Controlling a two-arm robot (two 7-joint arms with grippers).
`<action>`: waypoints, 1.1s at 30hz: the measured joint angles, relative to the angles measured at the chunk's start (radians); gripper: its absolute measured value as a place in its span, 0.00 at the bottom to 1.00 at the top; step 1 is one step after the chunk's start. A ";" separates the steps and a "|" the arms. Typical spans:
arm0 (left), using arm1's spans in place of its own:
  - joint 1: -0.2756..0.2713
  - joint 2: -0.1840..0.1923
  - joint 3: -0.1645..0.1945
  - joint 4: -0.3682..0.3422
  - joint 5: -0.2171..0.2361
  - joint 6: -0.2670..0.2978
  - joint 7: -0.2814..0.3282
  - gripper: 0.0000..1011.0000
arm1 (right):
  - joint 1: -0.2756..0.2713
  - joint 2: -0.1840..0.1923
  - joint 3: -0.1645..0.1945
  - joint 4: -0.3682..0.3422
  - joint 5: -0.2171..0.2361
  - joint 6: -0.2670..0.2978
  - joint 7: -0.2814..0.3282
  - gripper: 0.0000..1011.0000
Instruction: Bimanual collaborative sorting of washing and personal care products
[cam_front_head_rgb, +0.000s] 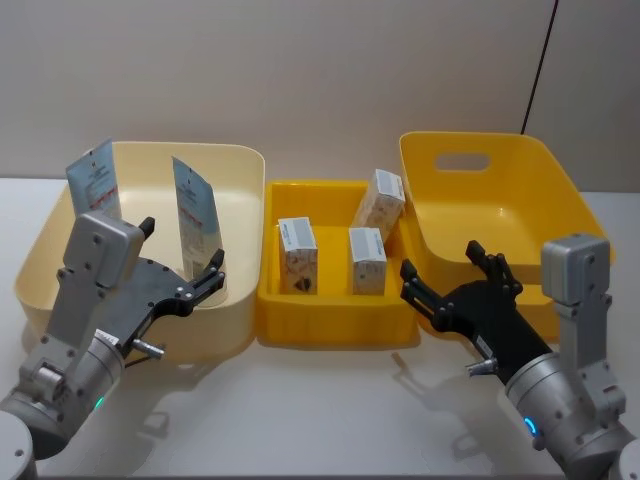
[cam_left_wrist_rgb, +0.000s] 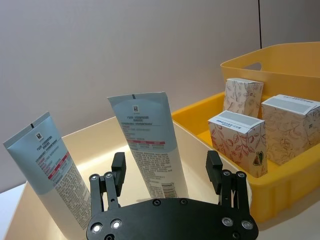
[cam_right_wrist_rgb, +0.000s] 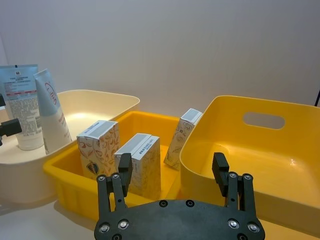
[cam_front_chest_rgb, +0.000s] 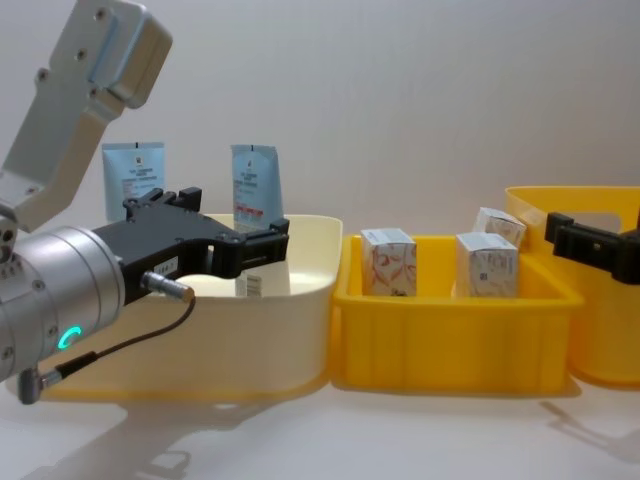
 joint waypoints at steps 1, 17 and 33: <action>0.000 0.000 0.000 0.000 0.000 0.000 0.000 0.99 | 0.000 0.000 0.000 0.000 0.000 0.000 0.000 0.99; 0.000 0.000 0.000 0.000 0.000 0.000 0.000 0.99 | 0.000 0.000 0.000 0.000 0.000 0.000 0.000 0.99; 0.000 0.000 0.000 0.000 0.000 0.000 0.000 0.99 | 0.000 0.000 0.000 0.000 0.000 0.000 0.000 0.99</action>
